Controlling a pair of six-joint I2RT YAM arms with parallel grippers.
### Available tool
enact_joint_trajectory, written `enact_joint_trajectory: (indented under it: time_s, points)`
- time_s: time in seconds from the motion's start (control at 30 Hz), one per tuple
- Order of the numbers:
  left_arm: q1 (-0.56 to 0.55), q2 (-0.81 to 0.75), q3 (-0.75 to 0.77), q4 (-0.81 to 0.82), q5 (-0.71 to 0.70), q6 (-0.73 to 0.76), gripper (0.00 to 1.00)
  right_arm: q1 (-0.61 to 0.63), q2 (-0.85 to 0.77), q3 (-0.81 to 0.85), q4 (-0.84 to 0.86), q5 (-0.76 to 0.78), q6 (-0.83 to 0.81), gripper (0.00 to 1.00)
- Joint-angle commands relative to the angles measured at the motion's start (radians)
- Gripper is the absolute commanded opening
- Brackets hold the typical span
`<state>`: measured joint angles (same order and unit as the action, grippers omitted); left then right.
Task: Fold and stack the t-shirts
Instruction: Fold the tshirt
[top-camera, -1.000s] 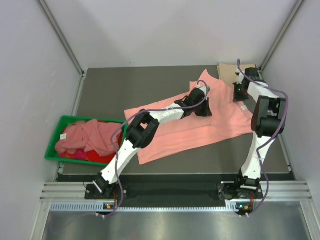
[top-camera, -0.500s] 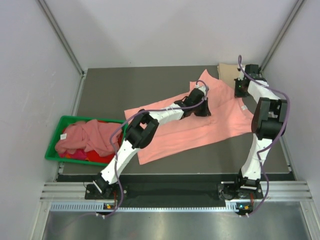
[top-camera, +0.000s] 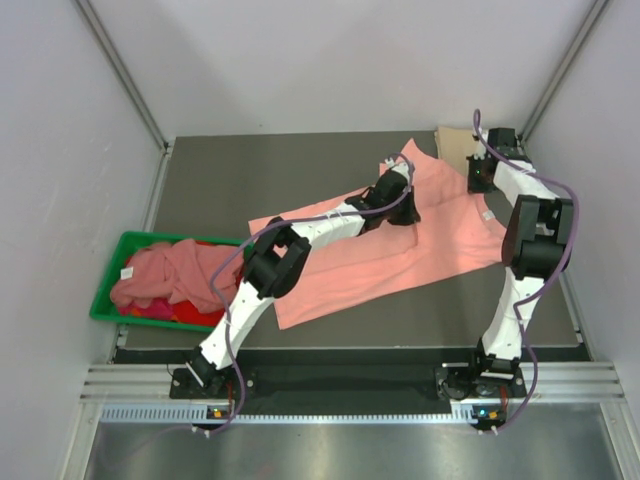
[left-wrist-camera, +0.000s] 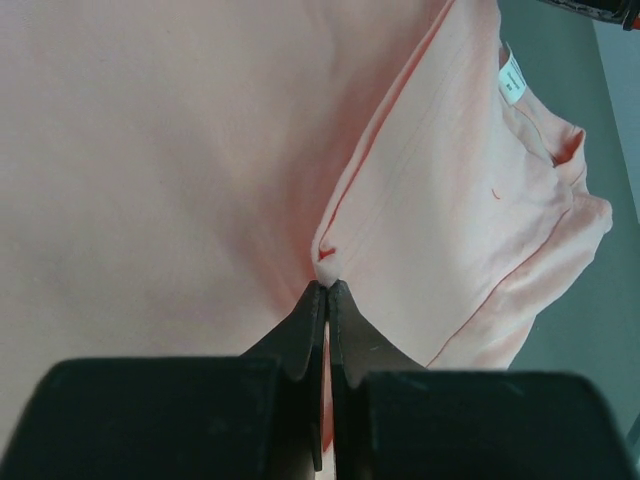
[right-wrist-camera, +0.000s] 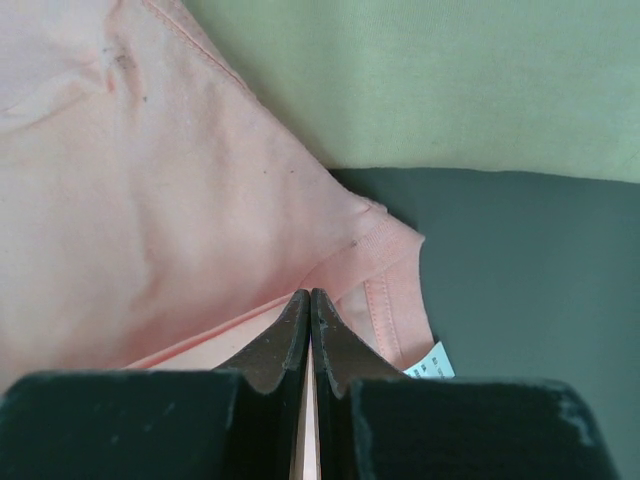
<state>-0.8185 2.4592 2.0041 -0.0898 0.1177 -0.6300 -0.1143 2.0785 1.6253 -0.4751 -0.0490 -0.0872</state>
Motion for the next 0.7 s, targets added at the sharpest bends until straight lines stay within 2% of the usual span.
enact_joint_trajectory:
  time_s: [0.0, 0.67]
  points:
    - [-0.002, -0.077, -0.013, 0.025, -0.041, 0.001, 0.00, 0.016, -0.054, 0.030, 0.059, -0.003, -0.025, 0.00]
    - [-0.004, -0.077, -0.062, 0.022, -0.075, 0.012, 0.00, 0.135, -0.046, -0.005, 0.216, 0.103, -0.157, 0.00]
